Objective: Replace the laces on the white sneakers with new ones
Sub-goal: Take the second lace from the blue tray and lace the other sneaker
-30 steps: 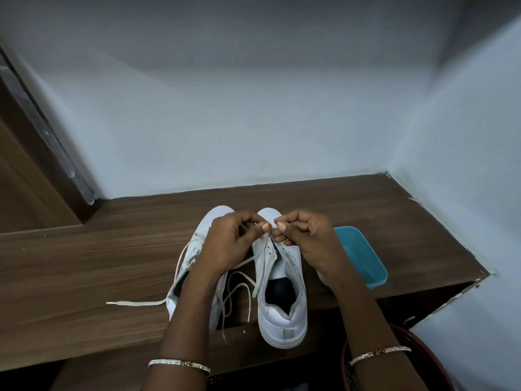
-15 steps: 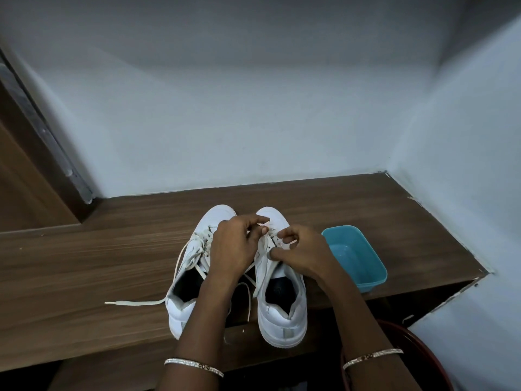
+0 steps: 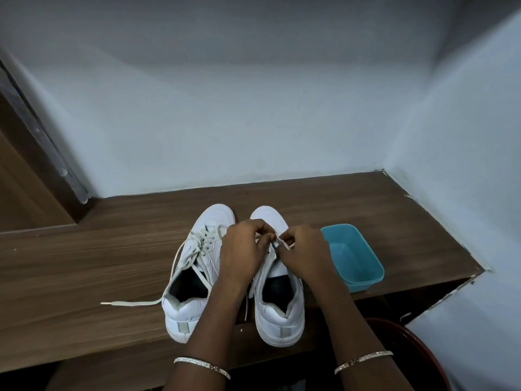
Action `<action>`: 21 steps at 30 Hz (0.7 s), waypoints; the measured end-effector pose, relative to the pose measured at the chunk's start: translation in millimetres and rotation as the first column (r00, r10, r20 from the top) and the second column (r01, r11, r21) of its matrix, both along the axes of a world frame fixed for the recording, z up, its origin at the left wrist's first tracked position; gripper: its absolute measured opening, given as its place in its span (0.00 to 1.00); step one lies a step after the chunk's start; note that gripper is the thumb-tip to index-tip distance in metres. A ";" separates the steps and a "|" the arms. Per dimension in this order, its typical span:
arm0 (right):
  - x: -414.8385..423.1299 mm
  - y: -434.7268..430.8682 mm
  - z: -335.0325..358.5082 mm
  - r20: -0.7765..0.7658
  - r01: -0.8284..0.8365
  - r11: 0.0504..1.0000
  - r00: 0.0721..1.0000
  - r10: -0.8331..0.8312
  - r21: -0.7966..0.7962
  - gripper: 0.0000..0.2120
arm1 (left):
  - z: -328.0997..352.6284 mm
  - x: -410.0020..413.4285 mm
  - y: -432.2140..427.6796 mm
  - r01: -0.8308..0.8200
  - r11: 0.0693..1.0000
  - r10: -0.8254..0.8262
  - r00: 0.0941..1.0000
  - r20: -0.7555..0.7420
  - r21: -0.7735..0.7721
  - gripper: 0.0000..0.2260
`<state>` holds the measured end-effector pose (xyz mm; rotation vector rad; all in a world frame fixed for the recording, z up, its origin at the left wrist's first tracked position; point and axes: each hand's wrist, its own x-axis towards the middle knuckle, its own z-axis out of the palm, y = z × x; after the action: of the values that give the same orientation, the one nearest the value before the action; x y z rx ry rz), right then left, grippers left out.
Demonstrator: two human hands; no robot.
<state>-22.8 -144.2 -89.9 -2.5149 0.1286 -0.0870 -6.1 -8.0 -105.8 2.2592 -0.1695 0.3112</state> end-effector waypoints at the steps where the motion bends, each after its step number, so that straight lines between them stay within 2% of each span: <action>1: 0.1 2.1 -1.9 0.012 0.008 1.000 1.000 -0.008 -0.029 0.12 | -1.5 0.9 -1.1 -0.011 1.000 0.010 1.000 0.003 0.023 0.02; 4: 2.3 0.6 -6.0 0.029 0.053 0.999 0.998 -0.053 0.007 0.10 | -5.2 3.1 -4.5 -0.045 0.996 0.046 0.999 -0.007 0.083 0.03; 9: 2.9 -4.4 -8.5 0.021 0.086 0.989 0.996 -0.089 0.117 0.07 | -9.2 5.1 -13.6 -0.099 0.991 0.104 0.993 -0.050 0.094 0.04; 14: 2.3 -8.6 -9.0 0.037 0.062 0.979 0.997 -0.071 0.194 0.06 | -12.3 5.7 -14.5 -0.128 0.992 0.129 0.987 -0.091 0.016 0.02; 21: 4.8 -14.1 -11.3 -0.058 0.051 0.943 0.998 -0.034 0.328 0.08 | -13.6 2.9 -15.6 -0.146 0.989 0.144 0.984 -0.103 -0.012 0.01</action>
<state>-18.0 -158.4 -101.2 -2.1801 0.2014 -0.0152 -3.2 -23.5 -119.4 2.2663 0.0510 0.2724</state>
